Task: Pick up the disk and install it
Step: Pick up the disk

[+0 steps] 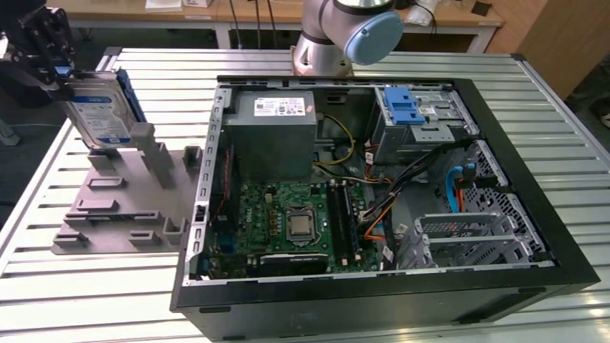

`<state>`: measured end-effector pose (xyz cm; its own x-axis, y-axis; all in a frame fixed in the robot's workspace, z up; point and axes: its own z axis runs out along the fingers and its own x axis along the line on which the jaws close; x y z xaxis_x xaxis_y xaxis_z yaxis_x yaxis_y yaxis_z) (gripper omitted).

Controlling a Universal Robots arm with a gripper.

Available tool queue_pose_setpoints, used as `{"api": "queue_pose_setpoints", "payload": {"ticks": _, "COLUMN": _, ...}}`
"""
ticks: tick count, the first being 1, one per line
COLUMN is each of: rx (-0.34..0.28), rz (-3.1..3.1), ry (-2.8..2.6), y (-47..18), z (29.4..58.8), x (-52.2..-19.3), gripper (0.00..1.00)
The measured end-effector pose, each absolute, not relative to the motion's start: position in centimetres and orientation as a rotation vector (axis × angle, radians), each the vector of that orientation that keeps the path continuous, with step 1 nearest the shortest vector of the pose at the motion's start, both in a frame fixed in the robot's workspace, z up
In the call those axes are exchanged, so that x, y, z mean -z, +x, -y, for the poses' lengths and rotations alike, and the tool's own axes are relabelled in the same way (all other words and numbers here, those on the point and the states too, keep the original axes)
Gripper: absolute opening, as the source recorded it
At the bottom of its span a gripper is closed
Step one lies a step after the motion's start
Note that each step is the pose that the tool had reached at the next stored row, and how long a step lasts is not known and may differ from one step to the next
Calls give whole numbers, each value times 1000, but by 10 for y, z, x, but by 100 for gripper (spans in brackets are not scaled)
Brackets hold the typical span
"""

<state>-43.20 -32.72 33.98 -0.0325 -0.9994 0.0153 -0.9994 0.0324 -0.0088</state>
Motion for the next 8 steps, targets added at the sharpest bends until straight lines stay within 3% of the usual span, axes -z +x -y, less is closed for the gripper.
{"api": "queue_pose_setpoints", "payload": {"ticks": 8, "rx": -27, "rz": 2254, "ry": 2182, "y": -432, "z": 327, "x": -342, "gripper": 36}}
